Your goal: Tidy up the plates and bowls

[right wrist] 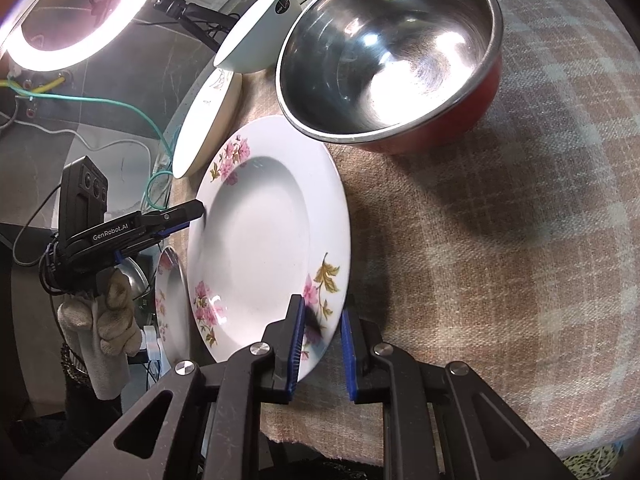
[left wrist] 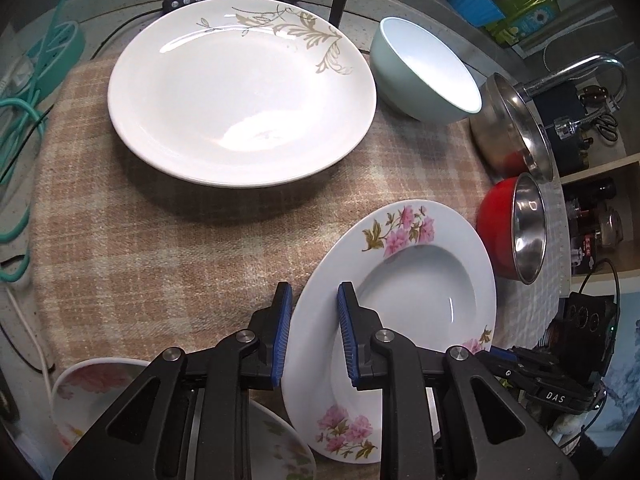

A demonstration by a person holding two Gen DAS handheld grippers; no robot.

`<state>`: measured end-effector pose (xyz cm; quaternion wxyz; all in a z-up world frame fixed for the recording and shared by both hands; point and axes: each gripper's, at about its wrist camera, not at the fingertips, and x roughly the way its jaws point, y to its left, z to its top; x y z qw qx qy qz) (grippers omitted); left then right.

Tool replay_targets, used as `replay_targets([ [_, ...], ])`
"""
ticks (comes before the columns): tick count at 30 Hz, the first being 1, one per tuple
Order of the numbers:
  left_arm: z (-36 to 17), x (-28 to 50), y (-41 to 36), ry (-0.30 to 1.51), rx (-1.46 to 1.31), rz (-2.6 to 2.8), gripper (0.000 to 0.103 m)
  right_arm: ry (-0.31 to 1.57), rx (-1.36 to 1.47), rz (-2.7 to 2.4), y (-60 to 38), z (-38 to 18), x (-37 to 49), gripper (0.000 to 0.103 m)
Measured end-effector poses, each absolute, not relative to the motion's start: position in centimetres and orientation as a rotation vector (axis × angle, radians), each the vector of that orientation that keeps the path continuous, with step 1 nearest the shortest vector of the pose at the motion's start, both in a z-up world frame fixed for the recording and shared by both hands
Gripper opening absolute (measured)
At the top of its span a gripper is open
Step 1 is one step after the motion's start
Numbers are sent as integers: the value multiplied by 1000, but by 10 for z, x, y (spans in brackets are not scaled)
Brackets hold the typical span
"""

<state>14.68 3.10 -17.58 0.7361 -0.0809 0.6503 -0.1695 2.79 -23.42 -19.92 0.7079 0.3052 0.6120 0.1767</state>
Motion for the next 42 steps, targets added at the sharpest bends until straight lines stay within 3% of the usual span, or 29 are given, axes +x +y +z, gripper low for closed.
replay_targets([
  [42, -173, 97, 1, 1469, -120, -372, 21, 1372, 686, 340, -255, -197, 18, 16],
])
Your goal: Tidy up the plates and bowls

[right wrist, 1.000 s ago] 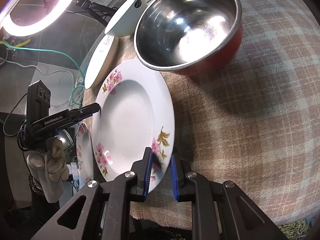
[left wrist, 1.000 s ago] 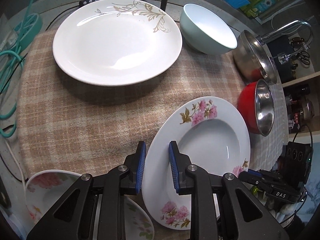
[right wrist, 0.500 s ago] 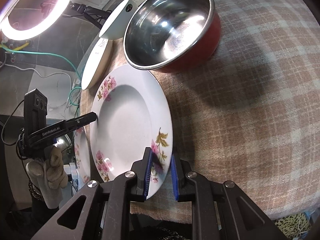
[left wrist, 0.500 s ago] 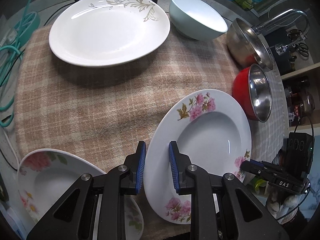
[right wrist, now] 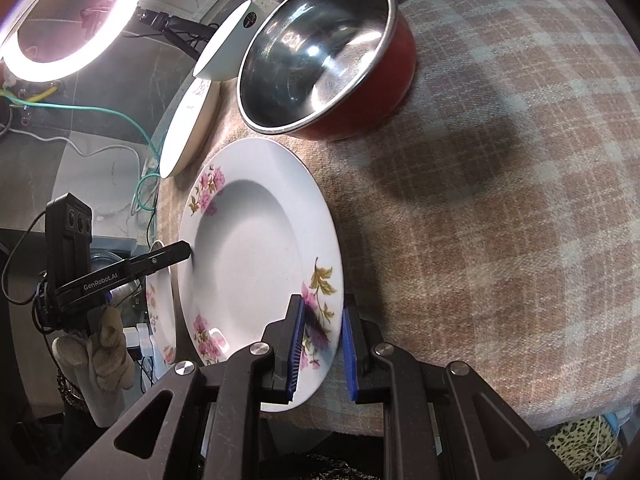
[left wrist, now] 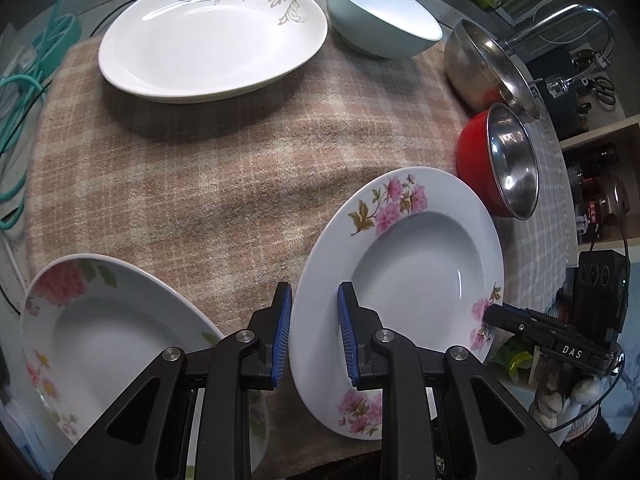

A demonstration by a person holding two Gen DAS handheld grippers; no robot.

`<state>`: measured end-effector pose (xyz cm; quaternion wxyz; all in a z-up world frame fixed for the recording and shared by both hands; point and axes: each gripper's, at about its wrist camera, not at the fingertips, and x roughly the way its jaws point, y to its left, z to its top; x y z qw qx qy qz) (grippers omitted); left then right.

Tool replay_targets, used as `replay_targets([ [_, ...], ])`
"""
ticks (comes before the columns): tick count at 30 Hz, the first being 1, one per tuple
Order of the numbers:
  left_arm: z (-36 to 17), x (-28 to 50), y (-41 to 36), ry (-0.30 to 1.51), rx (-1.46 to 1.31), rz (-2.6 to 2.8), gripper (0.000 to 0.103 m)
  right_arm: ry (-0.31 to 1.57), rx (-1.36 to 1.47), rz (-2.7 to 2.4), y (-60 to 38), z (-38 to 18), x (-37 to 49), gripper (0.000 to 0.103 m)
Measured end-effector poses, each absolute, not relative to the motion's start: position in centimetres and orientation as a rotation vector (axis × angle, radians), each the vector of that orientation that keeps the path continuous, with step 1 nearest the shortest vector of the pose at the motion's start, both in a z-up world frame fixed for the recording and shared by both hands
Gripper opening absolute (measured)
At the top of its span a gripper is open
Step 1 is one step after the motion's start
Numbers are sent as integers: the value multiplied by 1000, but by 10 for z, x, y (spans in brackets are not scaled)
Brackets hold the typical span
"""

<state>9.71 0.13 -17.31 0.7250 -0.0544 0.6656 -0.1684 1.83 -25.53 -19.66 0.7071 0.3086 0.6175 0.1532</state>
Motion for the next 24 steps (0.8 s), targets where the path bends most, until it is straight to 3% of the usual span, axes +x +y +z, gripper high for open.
replay_targets([
  [24, -176, 105, 3, 1456, -156, -356, 21, 1367, 668, 347, -252, -195, 16, 16],
])
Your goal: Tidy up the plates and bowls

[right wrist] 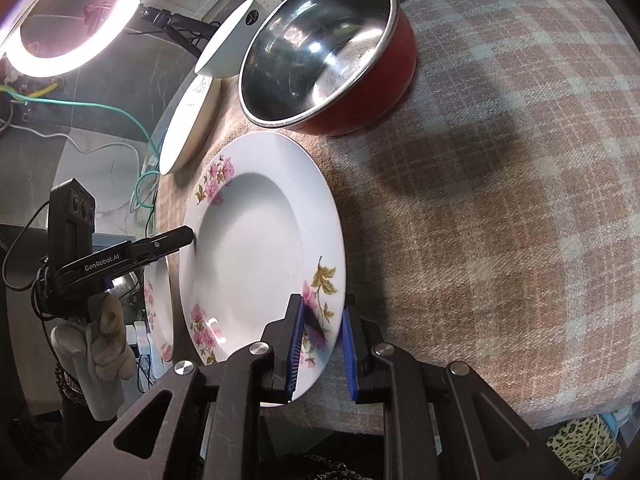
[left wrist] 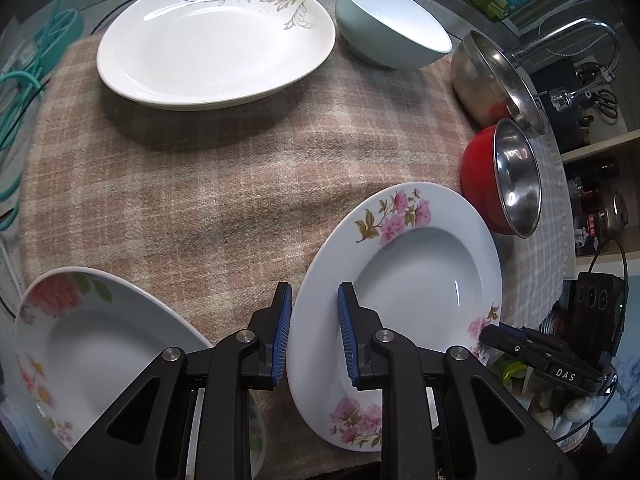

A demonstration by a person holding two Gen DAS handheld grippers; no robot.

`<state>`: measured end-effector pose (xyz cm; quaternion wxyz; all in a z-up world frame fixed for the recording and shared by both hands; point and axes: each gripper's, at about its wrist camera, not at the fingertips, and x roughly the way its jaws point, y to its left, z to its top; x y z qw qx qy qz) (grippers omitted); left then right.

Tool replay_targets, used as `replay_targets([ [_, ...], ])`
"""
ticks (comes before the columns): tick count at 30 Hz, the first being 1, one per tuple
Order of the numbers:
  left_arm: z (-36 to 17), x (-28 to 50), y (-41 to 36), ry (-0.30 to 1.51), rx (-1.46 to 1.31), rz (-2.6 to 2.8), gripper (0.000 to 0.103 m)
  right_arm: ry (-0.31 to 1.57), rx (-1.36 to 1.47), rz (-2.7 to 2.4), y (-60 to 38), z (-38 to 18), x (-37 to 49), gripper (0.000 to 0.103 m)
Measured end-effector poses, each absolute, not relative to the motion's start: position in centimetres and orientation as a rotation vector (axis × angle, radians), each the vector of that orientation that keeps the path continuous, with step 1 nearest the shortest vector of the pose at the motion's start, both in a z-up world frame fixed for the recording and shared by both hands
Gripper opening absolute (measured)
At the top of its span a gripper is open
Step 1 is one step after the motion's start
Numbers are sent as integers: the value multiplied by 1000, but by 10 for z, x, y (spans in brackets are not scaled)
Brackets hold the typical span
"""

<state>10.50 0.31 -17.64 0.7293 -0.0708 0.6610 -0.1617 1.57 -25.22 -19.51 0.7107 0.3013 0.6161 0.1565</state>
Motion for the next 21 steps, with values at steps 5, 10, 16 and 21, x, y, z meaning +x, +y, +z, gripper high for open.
replay_targets([
  [5, -173, 102, 4, 1440, -146, -339, 21, 1368, 649, 349, -252, -193, 15, 17],
  [10, -160, 97, 13, 1388, -140, -302, 21, 1354, 574, 306, -256, -185, 13, 20],
  [16, -118, 84, 43, 1248, -216, -246, 21, 1319, 539, 264, -273, -170, 7, 20],
  [21, -90, 54, 80, 1145, -326, -169, 21, 1258, 507, 289, -273, -149, 10, 20],
])
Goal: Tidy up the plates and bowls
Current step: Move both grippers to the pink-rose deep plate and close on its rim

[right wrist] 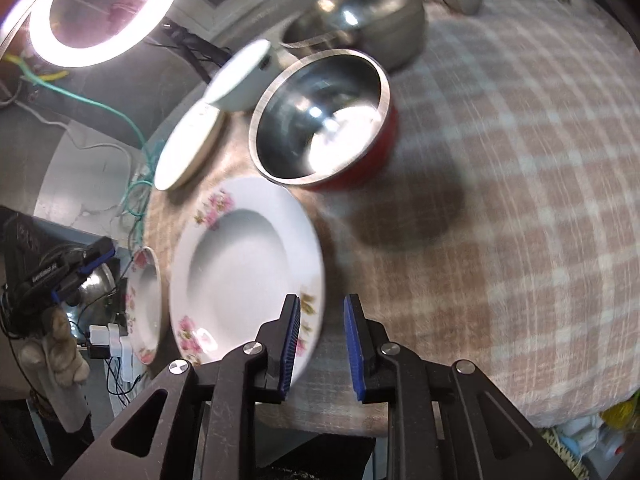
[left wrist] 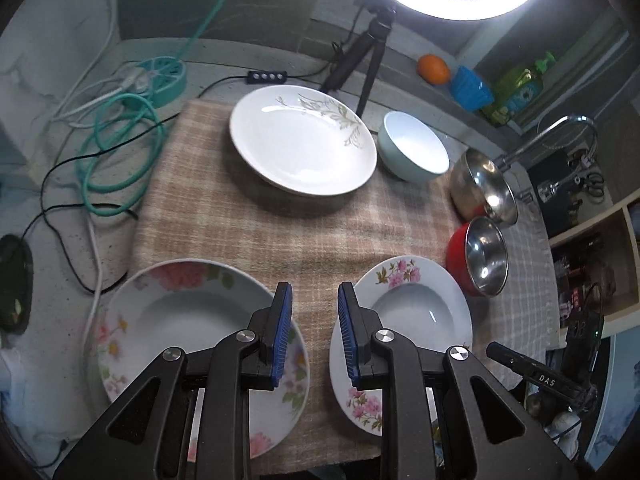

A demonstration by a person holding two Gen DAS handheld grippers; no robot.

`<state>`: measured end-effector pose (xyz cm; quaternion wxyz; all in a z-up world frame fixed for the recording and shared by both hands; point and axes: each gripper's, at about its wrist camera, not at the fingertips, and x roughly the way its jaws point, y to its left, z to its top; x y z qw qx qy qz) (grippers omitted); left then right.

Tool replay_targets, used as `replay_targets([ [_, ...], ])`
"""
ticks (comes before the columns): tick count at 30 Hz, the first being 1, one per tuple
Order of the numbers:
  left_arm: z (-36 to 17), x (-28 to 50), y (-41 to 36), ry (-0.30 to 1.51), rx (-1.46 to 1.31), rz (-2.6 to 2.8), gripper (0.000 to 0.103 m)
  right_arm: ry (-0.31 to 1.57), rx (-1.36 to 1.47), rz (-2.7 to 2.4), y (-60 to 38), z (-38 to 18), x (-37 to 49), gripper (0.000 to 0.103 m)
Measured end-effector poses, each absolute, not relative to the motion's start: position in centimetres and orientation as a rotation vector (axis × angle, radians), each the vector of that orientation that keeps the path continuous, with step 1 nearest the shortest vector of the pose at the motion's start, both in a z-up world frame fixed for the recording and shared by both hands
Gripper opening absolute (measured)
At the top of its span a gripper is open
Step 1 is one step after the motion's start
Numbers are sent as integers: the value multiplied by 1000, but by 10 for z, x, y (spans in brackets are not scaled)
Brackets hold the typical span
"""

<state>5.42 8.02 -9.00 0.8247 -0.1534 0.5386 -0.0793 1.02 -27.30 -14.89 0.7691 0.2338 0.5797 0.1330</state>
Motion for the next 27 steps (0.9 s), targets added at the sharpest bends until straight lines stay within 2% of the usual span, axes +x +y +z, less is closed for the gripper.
replay_targets([
  [8, -94, -1, 139, 1105, -500, -19, 21, 1217, 401, 441, -223, -126, 22, 21],
  [15, -107, -40, 177, 1090, -569, 103, 21, 1221, 340, 570, -168, -119, 34, 29],
  [19, -117, -54, 189, 1093, -589, 156, 24, 1226, 269, 638, -127, -116, 40, 38],
  [27, -135, -68, 204, 1088, -625, 204, 24, 1258, 190, 720, -70, -126, 57, 39],
])
